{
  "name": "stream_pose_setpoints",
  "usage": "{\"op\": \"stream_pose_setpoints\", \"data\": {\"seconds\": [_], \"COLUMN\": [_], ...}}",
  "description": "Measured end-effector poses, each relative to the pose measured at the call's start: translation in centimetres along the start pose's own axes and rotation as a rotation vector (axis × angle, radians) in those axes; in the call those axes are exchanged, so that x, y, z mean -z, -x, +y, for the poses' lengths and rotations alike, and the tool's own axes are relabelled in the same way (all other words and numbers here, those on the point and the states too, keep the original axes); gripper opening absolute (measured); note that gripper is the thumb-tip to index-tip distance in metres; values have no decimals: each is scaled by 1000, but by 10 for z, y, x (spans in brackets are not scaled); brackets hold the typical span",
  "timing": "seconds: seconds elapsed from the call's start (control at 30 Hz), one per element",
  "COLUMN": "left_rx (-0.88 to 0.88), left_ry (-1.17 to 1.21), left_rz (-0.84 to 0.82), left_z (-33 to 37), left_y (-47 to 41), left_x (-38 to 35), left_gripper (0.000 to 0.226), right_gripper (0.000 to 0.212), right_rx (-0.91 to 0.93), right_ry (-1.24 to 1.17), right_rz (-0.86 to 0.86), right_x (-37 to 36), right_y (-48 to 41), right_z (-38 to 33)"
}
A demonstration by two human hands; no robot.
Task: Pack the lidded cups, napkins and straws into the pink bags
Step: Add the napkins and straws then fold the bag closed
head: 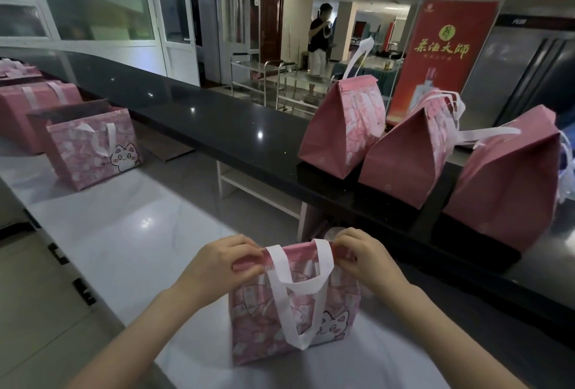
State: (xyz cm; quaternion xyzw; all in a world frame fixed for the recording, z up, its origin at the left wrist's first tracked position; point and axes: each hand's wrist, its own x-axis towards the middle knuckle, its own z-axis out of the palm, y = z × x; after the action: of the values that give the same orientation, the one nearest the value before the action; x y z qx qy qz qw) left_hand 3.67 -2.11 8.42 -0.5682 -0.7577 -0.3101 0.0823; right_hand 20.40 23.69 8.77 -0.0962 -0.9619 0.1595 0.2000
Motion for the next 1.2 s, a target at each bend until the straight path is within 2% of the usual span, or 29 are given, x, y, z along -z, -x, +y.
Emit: {"op": "stream_pose_setpoints", "data": {"seconds": [0.07, 0.17, 0.23, 0.33, 0.4, 0.5, 0.57, 0.7, 0.8, 0.97, 1.07, 1.2], "left_rx": [79, 179, 223, 283, 310, 327, 329, 359, 392, 235, 143, 105], "left_ry": [73, 109, 104, 136, 164, 240, 304, 341, 226, -67, -156, -184], "left_rz": [28, 46, 82, 113, 112, 45, -55, -231, -239, -250, -227, -180], "left_z": [-2, -3, -2, -2, -2, -1, 0, 1, 8, 22, 23, 18], "left_y": [1, -1, -5, -9, -9, -11, -14, -23, -34, -47, -47, -45], "left_x": [-2, -6, -9, -14, -15, -8, 0, 13, 11, -6, -16, -25], "left_gripper": [16, 18, 26, 42, 42, 42, 40, 20, 24, 36, 31, 23], "right_gripper": [15, 27, 32, 29, 20, 17, 19, 25, 31, 28, 43, 27], "right_rx": [-22, -93, -141, -153, -127, -133, -130, -137, -170, -246, -172, -86], "right_ry": [-66, -126, -112, -86, -63, -68, -56, -59, -74, -140, -113, 35], "right_rz": [-25, -96, -143, -140, -112, -67, -65, -128, -186, -222, -345, -262], "right_x": [7, 19, 23, 20, 16, 14, 15, 23, 29, 29, 21, 9], "right_y": [-1, -2, -2, 1, 3, 6, 6, 4, -1, -15, -18, -19], "right_z": [0, 3, 4, 3, 1, -2, -3, -2, -4, -19, -29, -32]}}
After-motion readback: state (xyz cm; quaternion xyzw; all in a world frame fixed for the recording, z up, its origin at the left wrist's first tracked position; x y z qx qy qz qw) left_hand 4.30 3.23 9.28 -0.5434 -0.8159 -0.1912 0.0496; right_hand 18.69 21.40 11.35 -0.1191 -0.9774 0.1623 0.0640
